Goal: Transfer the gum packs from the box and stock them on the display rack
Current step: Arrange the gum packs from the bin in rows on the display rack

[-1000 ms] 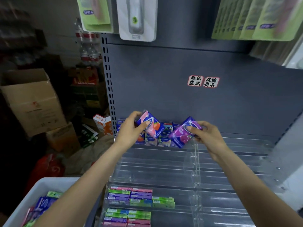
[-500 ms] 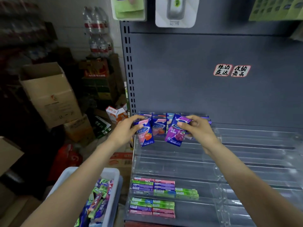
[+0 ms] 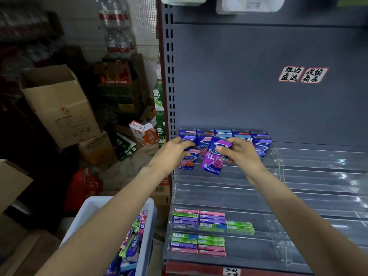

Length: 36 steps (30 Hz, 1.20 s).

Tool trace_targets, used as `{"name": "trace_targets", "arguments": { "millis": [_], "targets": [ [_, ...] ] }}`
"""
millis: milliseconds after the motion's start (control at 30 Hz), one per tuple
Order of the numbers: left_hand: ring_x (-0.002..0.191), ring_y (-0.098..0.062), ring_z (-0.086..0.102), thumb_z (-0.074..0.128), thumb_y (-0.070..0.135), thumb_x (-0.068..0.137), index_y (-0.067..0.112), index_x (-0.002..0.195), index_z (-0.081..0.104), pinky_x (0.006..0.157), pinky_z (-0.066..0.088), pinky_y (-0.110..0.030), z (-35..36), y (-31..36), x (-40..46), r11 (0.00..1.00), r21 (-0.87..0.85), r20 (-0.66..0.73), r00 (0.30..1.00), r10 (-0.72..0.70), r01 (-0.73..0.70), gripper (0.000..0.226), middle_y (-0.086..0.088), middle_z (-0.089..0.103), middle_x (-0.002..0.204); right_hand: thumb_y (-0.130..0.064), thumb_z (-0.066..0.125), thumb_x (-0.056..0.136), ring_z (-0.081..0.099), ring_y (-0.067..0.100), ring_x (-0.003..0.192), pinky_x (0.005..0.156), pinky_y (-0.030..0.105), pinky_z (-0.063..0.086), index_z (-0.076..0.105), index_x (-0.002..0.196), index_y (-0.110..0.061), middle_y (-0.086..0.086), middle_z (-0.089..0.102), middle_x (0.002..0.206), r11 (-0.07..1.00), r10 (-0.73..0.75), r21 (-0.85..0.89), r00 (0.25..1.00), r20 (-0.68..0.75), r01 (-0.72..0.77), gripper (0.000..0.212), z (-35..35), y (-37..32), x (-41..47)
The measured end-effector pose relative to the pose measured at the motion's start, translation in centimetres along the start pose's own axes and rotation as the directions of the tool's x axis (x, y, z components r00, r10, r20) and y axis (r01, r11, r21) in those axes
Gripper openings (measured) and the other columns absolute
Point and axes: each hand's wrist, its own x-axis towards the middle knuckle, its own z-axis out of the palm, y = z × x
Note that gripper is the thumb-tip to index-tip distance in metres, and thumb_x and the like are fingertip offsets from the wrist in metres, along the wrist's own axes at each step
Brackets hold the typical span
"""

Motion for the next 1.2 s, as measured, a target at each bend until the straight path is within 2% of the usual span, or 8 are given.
{"name": "trace_targets", "arguments": {
  "millis": [333,467,600,733,833,967,1033,1200],
  "targets": [
    [0.106,-0.022,0.057,0.055,0.024,0.094,0.019,0.125,0.045,0.075,0.051,-0.03,1.5,-0.4,-1.4,0.993,0.09,-0.106,0.992,-0.063,0.073,0.033,-0.007,0.049,0.126,-0.009,0.065,0.086,0.064,0.003,0.073,0.052,0.01,0.049,0.055,0.097,-0.01,0.001,0.066,0.091,1.0,0.008,-0.001,1.0,0.022,-0.008,0.015,0.6,0.6,0.2],
    [0.111,-0.018,0.054,0.063,0.022,0.089,0.018,0.126,0.043,0.08,0.053,-0.03,1.9,-1.1,-2.4,0.976,-0.081,-0.226,0.95,-0.216,0.202,0.043,-0.005,0.044,0.132,-0.003,0.064,0.085,0.066,0.008,0.075,0.062,0.015,0.053,0.057,0.089,-0.007,0.001,0.067,0.085,0.998,-0.042,-0.04,0.997,0.07,0.045,0.008,1.2,1.1,0.3],
    [0.111,-0.018,0.057,0.065,0.02,0.087,0.016,0.129,0.046,0.091,0.051,-0.034,2.1,-2.3,-2.9,0.889,-0.366,-0.138,0.929,-0.343,0.274,0.046,-0.006,0.053,0.13,-0.008,0.067,0.084,0.063,0.022,0.089,0.083,0.035,0.053,0.06,0.098,-0.01,0.006,0.065,0.09,0.981,-0.087,-0.165,0.992,0.093,0.101,0.016,2.3,2.0,0.5],
    [0.119,-0.016,0.054,0.057,0.013,0.093,0.013,0.134,0.05,0.094,0.047,-0.027,1.9,-2.8,-3.3,0.806,-0.546,-0.032,0.955,-0.294,0.23,0.042,-0.005,0.058,0.129,-0.015,0.069,0.083,0.058,0.017,0.081,0.075,0.024,0.046,0.062,0.114,-0.008,0.002,0.058,0.091,0.874,-0.211,-0.419,0.969,0.126,0.245,0.033,3.9,2.4,0.7],
    [0.123,-0.013,0.05,0.055,0.012,0.094,0.016,0.137,0.049,0.091,0.046,-0.021,2.0,-3.2,-3.4,0.782,-0.584,0.019,0.967,-0.255,0.218,0.043,-0.001,0.057,0.131,-0.022,0.068,0.084,0.057,0.015,0.079,0.08,0.021,0.042,0.061,0.12,-0.012,0.006,0.058,0.103,0.767,-0.266,-0.573,0.956,0.122,0.287,0.039,4.9,2.8,0.7],
    [0.126,-0.013,0.049,0.056,0.012,0.094,0.021,0.139,0.047,0.096,0.049,-0.031,2.3,-3.9,-3.4,0.761,-0.619,0.028,0.973,-0.228,0.196,0.047,-0.001,0.056,0.134,-0.017,0.067,0.085,0.062,0.014,0.082,0.086,0.02,0.046,0.062,0.115,-0.01,0.008,0.064,0.106,0.747,-0.276,-0.612,0.959,0.072,0.261,0.03,6.2,3.1,0.3],
    [0.127,-0.012,0.047,0.054,0.009,0.094,0.02,0.139,0.046,0.091,0.051,-0.024,2.4,-4.1,-3.4,0.753,-0.63,0.032,0.975,-0.219,0.19,0.047,-0.001,0.054,0.135,-0.017,0.065,0.087,0.064,0.015,0.089,0.084,0.017,0.046,0.061,0.112,-0.009,0.006,0.066,0.102,0.751,-0.257,-0.619,0.965,0.044,0.228,0.027,6.7,2.9,0.2],
    [0.128,-0.013,0.044,0.053,0.008,0.094,0.019,0.14,0.045,0.073,0.047,-0.005,2.8,-3.9,-3.4,0.739,-0.646,0.023,0.973,-0.228,0.189,0.048,-0.002,0.053,0.136,-0.02,0.064,0.088,0.066,0.024,0.093,0.084,0.035,0.053,0.054,0.12,-0.01,0.01,0.069,0.102,0.697,-0.24,-0.694,0.971,0.012,0.181,0.035,7.5,3.0,0.0]
  ]
}}
